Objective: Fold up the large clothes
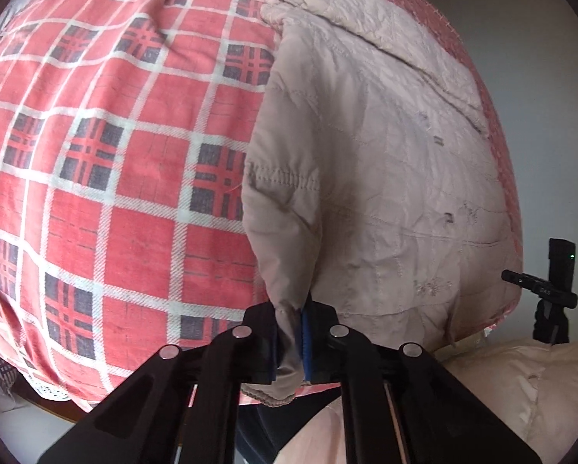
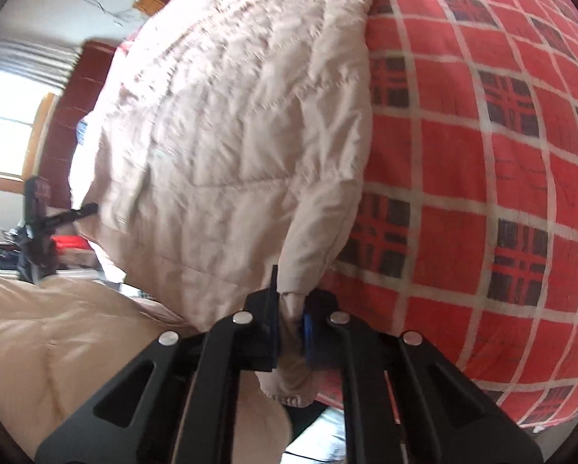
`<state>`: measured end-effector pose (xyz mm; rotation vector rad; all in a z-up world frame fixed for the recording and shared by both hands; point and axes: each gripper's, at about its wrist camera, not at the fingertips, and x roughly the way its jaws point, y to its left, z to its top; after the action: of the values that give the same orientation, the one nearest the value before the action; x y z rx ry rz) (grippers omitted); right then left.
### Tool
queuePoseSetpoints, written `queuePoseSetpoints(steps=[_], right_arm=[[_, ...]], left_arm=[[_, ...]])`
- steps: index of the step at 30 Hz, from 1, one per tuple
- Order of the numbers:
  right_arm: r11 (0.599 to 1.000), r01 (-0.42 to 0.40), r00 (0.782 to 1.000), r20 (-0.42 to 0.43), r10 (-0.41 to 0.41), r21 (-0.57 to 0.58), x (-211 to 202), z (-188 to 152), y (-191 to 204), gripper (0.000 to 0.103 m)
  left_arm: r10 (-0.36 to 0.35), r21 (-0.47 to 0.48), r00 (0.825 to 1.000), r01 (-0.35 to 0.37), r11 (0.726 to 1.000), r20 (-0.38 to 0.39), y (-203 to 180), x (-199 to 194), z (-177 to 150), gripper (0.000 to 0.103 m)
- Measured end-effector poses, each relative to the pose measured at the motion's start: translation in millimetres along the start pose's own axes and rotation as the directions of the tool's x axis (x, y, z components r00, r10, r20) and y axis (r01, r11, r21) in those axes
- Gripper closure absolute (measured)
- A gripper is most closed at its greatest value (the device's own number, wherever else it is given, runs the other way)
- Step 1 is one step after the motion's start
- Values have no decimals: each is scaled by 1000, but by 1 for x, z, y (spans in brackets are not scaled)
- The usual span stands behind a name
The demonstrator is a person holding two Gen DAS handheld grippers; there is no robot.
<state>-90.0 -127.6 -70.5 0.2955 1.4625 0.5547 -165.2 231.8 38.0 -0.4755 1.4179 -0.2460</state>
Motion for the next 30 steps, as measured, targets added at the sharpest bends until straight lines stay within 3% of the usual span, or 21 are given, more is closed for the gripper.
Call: queuePoseSetpoints(steps=[3, 8, 12, 18, 23, 30], right_arm=[[989, -145, 987, 75, 143, 19, -25, 14, 1, 96], [963, -270, 944, 196, 265, 0, -63, 38, 9, 96], [958, -283, 925, 256, 282, -33, -84, 68, 13, 96], [961, -272, 909, 313, 276, -58, -100, 112, 7, 96], [954, -299, 894, 342, 290, -29, -103, 150, -11, 96], [948, -317, 893, 346, 289, 27, -92, 195, -37, 96]], left_arm=[[-130, -1, 990, 130, 992, 63, -13, -26, 10, 96], [-244, 59, 956, 237, 970, 165, -44, -58, 41, 96], [-234, 110, 945, 213, 971, 230, -52, -70, 75, 96], [-230, 112, 926, 205, 972, 298, -44, -70, 131, 96], [-201, 85, 923, 183, 979, 328, -32, -54, 175, 96], [-146, 23, 930, 147, 989, 338, -17, -28, 220, 96]])
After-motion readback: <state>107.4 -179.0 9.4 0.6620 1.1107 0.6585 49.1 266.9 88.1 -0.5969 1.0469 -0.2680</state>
